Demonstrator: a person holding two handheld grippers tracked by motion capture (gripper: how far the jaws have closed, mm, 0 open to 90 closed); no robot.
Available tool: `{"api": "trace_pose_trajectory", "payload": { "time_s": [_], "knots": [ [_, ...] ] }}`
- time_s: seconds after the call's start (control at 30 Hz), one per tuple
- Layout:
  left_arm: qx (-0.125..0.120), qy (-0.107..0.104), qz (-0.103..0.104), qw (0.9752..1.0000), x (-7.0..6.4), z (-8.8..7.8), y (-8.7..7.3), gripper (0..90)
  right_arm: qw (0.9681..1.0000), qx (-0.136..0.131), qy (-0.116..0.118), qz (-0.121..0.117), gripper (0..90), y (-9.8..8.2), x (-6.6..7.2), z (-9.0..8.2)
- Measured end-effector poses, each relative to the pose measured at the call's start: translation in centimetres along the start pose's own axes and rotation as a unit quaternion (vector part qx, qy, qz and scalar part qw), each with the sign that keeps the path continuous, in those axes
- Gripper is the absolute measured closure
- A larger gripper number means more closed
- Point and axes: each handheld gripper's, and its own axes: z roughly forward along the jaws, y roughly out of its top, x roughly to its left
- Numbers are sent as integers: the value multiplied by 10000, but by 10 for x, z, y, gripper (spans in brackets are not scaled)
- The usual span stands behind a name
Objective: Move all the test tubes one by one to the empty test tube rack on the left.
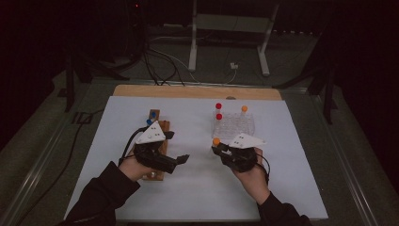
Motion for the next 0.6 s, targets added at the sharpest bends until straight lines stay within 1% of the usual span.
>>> {"api": "trace_pose_trajectory", "payload": {
  "time_s": [0.07,0.1,0.17,0.23,0.33,0.4,0.47,0.6],
  "knots": [
    [-32,-95,-58,9999,-1,2,3,83,10000,13,73,-44,751,0,5,2],
    [-46,-124,-37,9999,-3,4,4,84,9999,19,91,-66,751,-1,7,3],
    [-59,-183,15,9998,-5,6,6,124,9998,41,124,-128,751,0,11,5],
    [-76,-260,-3,9996,-7,9,8,131,9997,49,173,-144,751,-1,15,6],
    [-77,-316,-11,9995,-10,15,12,155,9996,69,223,-170,751,-1,19,8],
    [-34,-311,13,9995,-13,19,14,165,9995,72,254,-198,751,-1,21,9],
    [-30,-385,34,9992,-16,23,16,174,9994,66,290,-199,751,-1,22,9],
    [19,-380,104,9992,-21,32,19,243,9992,65,321,-222,751,0,24,9]
  ]
}}
